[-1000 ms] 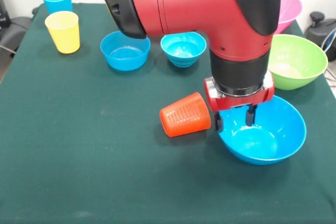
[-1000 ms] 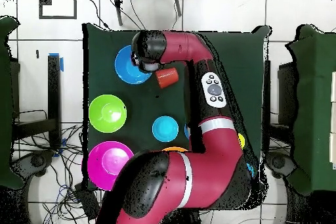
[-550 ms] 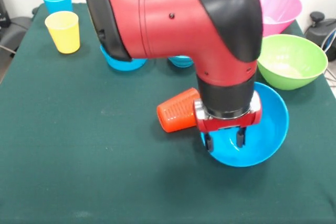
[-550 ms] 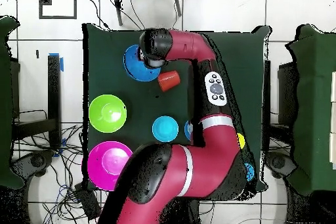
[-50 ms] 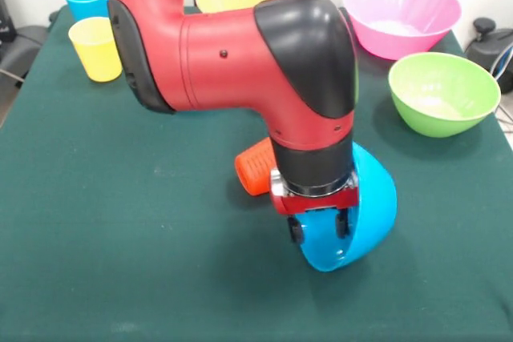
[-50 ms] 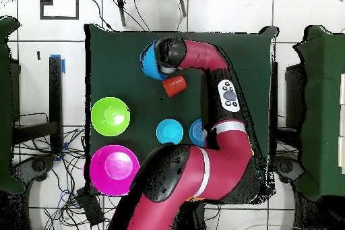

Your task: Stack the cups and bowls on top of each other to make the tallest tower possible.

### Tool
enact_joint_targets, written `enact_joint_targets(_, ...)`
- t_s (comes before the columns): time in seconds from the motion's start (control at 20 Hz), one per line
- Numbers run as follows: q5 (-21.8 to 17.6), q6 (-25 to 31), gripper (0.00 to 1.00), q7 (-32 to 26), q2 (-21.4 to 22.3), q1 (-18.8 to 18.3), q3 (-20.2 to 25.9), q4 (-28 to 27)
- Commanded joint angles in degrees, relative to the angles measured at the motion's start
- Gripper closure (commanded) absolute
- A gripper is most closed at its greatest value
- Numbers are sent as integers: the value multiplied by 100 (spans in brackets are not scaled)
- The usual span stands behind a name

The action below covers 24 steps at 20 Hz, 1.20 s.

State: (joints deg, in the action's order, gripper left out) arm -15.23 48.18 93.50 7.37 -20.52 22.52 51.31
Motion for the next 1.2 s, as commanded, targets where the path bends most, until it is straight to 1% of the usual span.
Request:
enact_joint_targets(0.05, -105, -574, 0, 156, 139, -72, 27, 786)
enact_joint_targets(0.2, -115, -623, 0, 270, 173, 25, -44, 833)
enact_joint_targets(0.35, -121, -402, 0, 360, 285, 187, -172, 738)
enact_joint_targets(0.4, -99, -357, 0, 376, 375, 201, -191, 805)
enact_joint_targets(0.55, 57, 219, 0, 420, 930, 258, -280, 1086)
enact_joint_targets(0.65, 121, 427, 0, 476, 1113, 292, -328, 1172)
enact_joint_targets(0.8, 130, 405, 0, 516, 1117, 339, -367, 1162)
enact_joint_targets(1.0, 147, 460, 0, 507, 1072, 405, -389, 977)
enact_joint_targets(1.1, 169, 563, 0, 467, 1135, 420, -407, 953)
enact_joint_targets(1.2, 217, 797, 0, 440, 1297, 445, -443, 962)
